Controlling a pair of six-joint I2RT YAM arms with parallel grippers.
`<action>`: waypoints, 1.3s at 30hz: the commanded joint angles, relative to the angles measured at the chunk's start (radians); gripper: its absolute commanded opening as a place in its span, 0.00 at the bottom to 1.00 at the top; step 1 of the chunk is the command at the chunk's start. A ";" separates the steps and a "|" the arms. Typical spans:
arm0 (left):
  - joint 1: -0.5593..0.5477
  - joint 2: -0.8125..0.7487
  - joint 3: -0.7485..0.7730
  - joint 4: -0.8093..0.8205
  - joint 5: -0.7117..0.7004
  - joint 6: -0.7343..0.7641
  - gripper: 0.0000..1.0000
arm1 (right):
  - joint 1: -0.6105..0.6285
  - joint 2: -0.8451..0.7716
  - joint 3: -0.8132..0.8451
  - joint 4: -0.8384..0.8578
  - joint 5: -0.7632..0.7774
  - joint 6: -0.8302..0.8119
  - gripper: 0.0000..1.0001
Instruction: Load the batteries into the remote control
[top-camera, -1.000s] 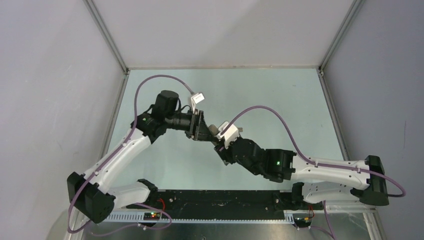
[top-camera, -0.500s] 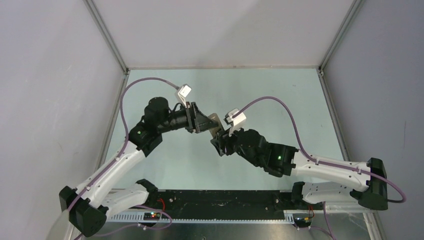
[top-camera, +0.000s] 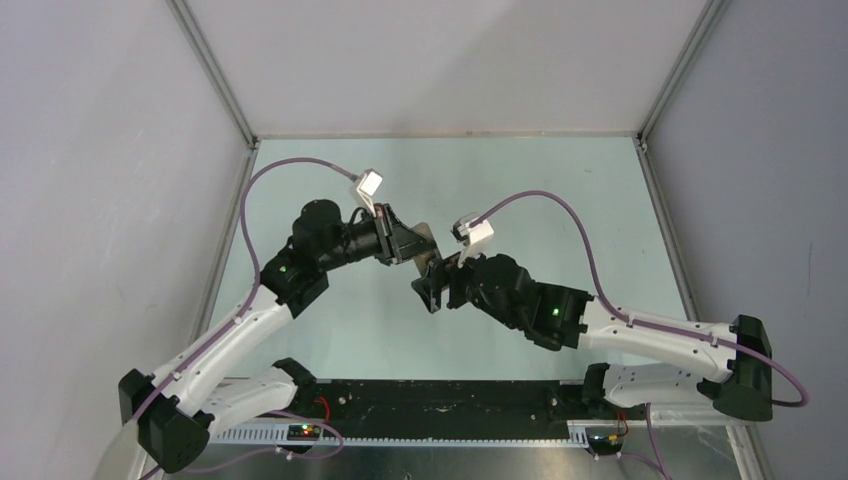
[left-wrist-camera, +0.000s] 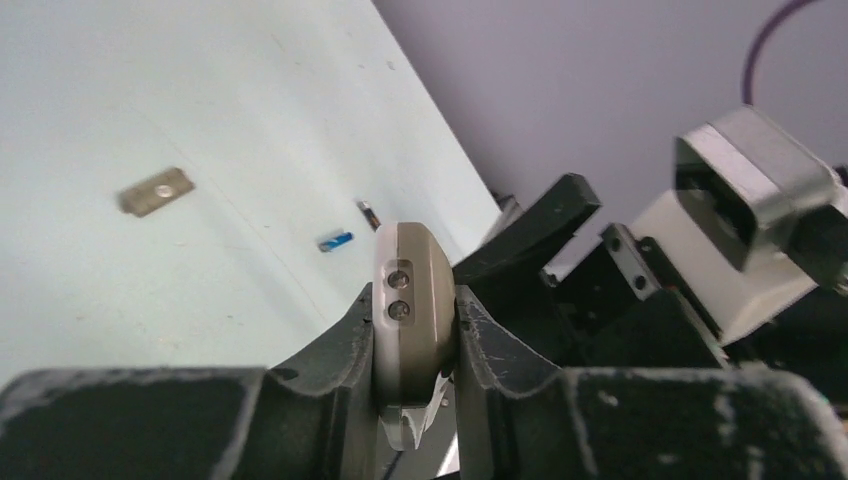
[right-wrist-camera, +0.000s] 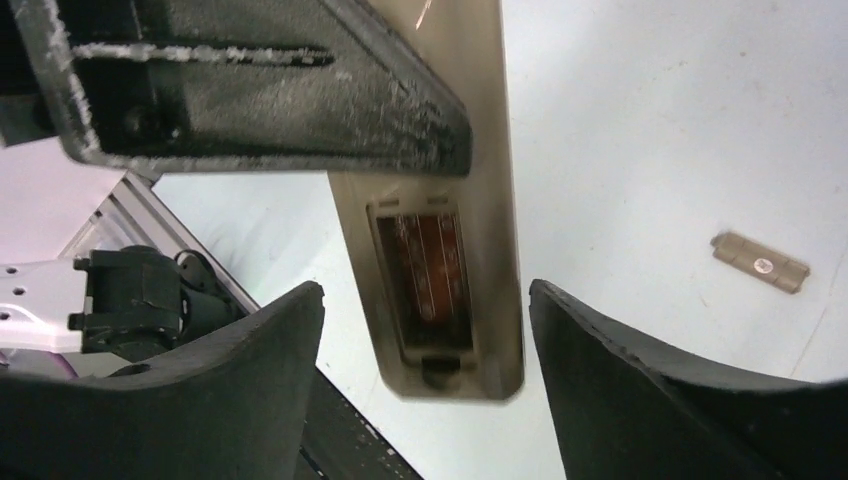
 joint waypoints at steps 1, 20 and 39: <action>0.004 -0.007 0.019 -0.055 -0.113 0.124 0.00 | -0.008 -0.055 0.004 -0.053 -0.008 0.076 0.87; 0.115 0.034 -0.017 -0.114 0.242 0.377 0.00 | -0.474 -0.253 -0.216 -0.474 -0.057 0.066 0.54; 0.115 0.030 -0.046 -0.115 0.248 0.347 0.00 | -0.709 0.122 -0.206 -0.473 -0.060 0.307 0.25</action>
